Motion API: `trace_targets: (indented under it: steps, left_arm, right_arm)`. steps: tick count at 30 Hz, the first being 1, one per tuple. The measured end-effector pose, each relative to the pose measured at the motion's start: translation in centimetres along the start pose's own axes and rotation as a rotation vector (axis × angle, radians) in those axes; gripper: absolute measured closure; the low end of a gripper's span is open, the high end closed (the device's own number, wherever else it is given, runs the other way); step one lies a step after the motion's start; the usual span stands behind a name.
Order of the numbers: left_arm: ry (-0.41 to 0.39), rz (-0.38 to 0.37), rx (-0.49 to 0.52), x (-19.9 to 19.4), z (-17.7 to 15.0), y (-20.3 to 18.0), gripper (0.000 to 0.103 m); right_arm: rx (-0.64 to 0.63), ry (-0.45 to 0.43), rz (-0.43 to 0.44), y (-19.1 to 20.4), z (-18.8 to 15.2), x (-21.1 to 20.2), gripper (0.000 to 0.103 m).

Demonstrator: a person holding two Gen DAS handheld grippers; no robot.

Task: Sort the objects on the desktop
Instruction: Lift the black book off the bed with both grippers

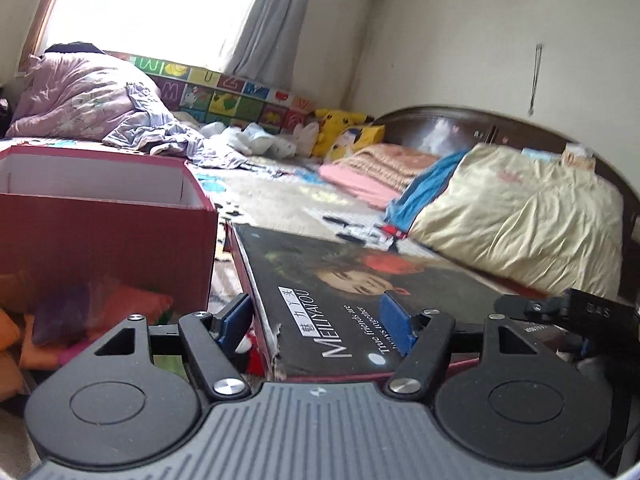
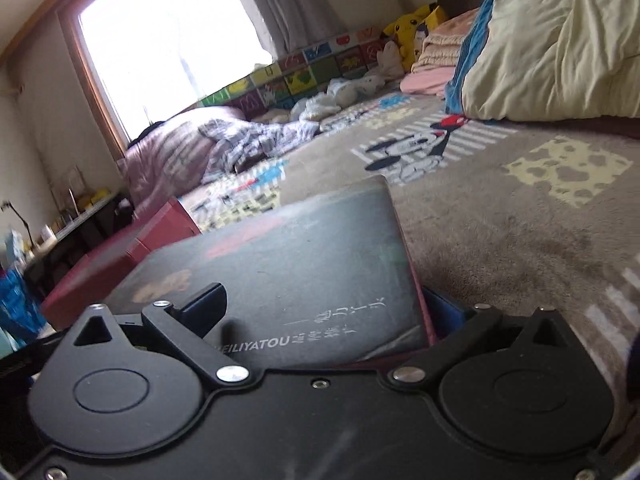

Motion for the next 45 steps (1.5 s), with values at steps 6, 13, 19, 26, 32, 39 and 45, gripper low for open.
trace_targets:
  steps: [6, 13, 19, 26, 32, 39, 45]
  left_arm:
    - [-0.064, -0.051, -0.012, -1.7, 2.1, -0.5, 0.034]
    - [-0.11, -0.11, 0.042, -3.4, 3.7, -1.8, 0.034]
    - [-0.178, -0.124, 0.062, -5.0, 6.4, -0.7, 0.034]
    - [-0.255, -0.109, 0.091, -6.0, 9.7, 2.4, 0.034]
    - [-0.307, -0.06, 0.085, -6.0, 11.7, 6.5, 0.034]
    - [-0.362, 0.006, 0.074, -6.6, 13.8, 11.5, 0.034]
    - [-0.379, 0.048, 0.027, -6.9, 14.4, 15.5, 0.034]
  right_arm:
    - [-0.047, -0.044, 0.008, 2.3, 1.6, -2.9, 0.0]
    - [-0.083, -0.09, 0.019, 3.1, 3.7, -4.5, 0.0]
    - [-0.14, -0.132, 0.059, 5.7, 5.5, -4.6, 0.0]
    - [-0.171, -0.158, 0.13, 10.0, 7.4, -1.8, 0.0]
    - [-0.192, -0.153, 0.178, 14.1, 8.0, 2.0, 0.0]
    - [-0.226, -0.138, 0.243, 19.5, 7.7, 6.3, 0.0]
    - [-0.254, -0.131, 0.286, 23.1, 8.1, 9.2, 0.0]
Point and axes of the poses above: each gripper's, at about its wrist camera, not at the fingertips, and x roughly the way its jaws point, y to its left, z to its top, the point moved 7 cm from there along x, roughly the way its jaws point, and after that the axes turned 3 degrees about z, right-handed, at the moved point
